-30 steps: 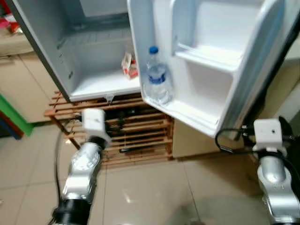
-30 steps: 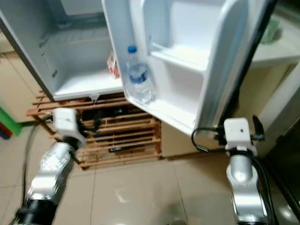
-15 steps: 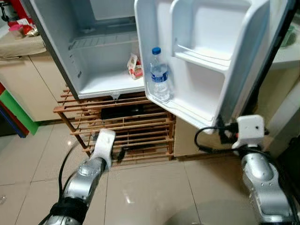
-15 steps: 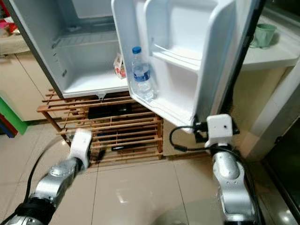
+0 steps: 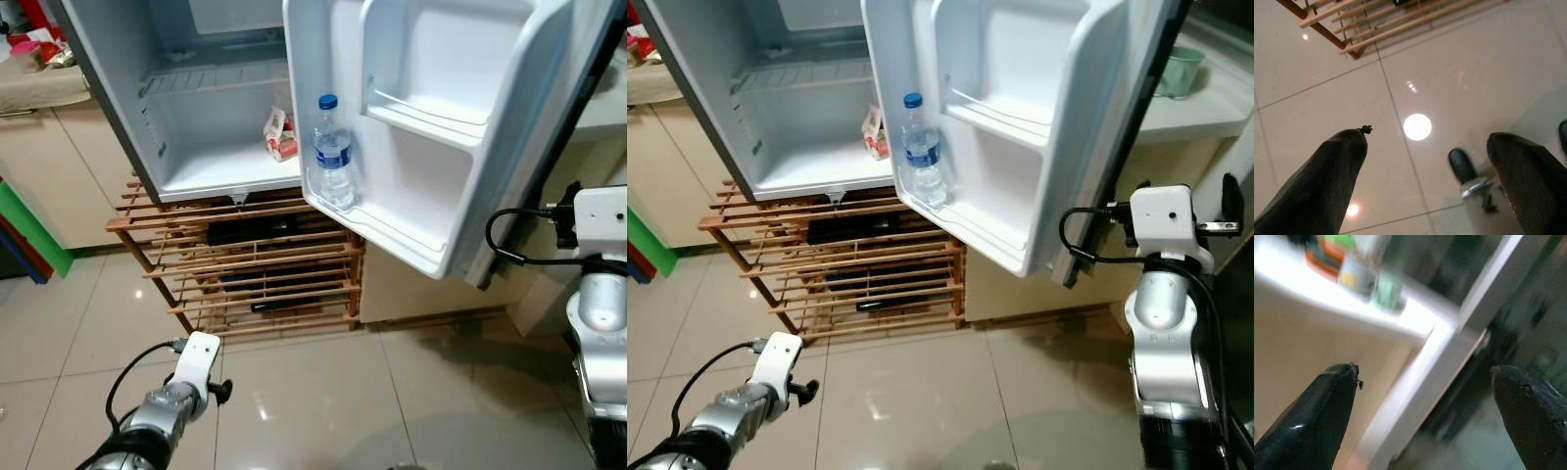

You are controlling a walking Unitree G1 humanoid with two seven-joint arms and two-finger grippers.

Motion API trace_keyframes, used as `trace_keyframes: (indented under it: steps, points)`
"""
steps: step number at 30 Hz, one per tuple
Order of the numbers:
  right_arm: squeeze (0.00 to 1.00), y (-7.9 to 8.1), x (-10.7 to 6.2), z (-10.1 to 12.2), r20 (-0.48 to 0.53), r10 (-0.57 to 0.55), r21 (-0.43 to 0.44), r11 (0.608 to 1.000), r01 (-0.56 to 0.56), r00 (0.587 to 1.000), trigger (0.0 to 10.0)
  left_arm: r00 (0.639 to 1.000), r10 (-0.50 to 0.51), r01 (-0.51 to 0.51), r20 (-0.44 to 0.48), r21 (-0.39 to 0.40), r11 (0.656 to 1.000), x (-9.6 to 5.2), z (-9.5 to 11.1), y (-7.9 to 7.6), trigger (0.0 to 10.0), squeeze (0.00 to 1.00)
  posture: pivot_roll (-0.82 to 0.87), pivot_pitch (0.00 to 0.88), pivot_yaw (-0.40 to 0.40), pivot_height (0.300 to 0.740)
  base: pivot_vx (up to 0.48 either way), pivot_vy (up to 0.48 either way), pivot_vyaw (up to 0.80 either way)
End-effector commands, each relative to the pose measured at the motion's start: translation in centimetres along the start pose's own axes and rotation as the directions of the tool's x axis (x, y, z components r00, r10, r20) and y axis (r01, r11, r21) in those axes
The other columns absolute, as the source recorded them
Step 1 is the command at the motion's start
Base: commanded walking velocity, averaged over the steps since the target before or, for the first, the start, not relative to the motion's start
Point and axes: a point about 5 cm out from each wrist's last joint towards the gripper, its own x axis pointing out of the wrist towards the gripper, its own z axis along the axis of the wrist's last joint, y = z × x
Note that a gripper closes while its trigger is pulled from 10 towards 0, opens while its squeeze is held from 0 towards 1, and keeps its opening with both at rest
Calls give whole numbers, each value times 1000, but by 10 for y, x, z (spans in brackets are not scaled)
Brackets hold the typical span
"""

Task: Restocking fridge

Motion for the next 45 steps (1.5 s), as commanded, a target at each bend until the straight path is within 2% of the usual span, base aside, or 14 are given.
trace_keyframes:
  steps: [1, 14, 22, 23, 27, 29, 31, 36, 37, 39, 40, 41, 42, 45]
  points:
    - [329, 6, 10, -2, -49, 22, 51, 999, -19, 999, 10000, 999, 28, -27, -21, 31, 999, 0, -8, 1, 10000, 0, -105, 0, 97, 740, 0, 0, 0]
    - [333, 35, 21, -10, -180, 182, 164, 975, -153, 967, 10000, 989, 96, -90, -108, 64, 994, -8, -44, 25, 10000, 0, -63, 0, 91, 740, 0, 0, 0]
    - [337, 68, -31, 9, -30, 465, 380, 824, -420, 885, 10000, 973, 16, 9, -232, 106, 994, -13, -75, 19, 10000, 0, -99, 0, 101, 740, 0, 0, 0]
    - [333, 72, -42, 13, 4, 522, 394, 783, -481, 853, 10000, 972, 25, 3, -233, 119, 993, -14, -76, 21, 10000, 0, -111, 0, 108, 740, 0, 0, 0]
    - [290, 77, -115, 25, 214, 870, 445, 318, -837, 444, 10000, 968, 19, 26, -251, 172, 985, -15, -78, 23, 10000, 0, -134, 0, 121, 740, 0, 0, 0]
    - [263, 68, -128, 16, 230, 910, 470, 207, -858, 346, 10000, 965, 2, 51, -263, 194, 980, -16, -80, 23, 10000, 0, -136, 0, 123, 740, 0, 0, 0]
    - [263, 61, -127, 9, 238, 909, 526, 176, -832, 342, 10000, 963, -9, 64, -269, 196, 978, -16, -80, 23, 10000, 0, -138, 0, 124, 740, 0, 0, 0]
    - [259, 54, -105, 6, 240, 853, 621, 232, -748, 464, 10000, 968, -30, 77, -250, 179, 981, -14, -79, 15, 10000, 0, -128, 0, 118, 740, 0, 0, 0]
    - [263, 57, -91, 3, 178, 818, 639, 327, -696, 547, 10000, 974, -50, 88, -222, 168, 982, -12, -76, 7, 10000, 0, -124, 0, 115, 740, 0, 0, 0]
    - [263, 58, -88, 1, 150, 811, 634, 360, -684, 566, 10000, 976, -54, 90, -210, 167, 982, -11, -74, 5, 10000, 0, -120, 0, 112, 740, 0, 0, 0]
    - [271, 56, -74, -8, 48, 744, 590, 518, -620, 667, 10000, 987, -48, 74, -153, 174, 982, -9, -64, 3, 10000, 0, -114, 0, 105, 740, 0, 0, 0]
    - [271, 56, -74, -8, 48, 744, 590, 518, -620, 667, 10000, 987, -48, 74, -153, 174, 982, -9, -64, 3, 10000, 0, -114, 0, 105, 740, 0, 0, 0]
    - [275, 53, -62, -13, -22, 653, 542, 644, -540, 757, 10000, 996, -38, 51, -82, 171, 984, -6, -51, 1, 10000, 0, -110, 0, 99, 740, 0, 0, 0]
    - [275, 46, -49, -14, -64, 529, 516, 743, -426, 846, 10000, 997, 12, -25, 79, 171, 985, -3, -21, 2, 10000, 0, -103, 0, 92, 740, 0, 0, 0]
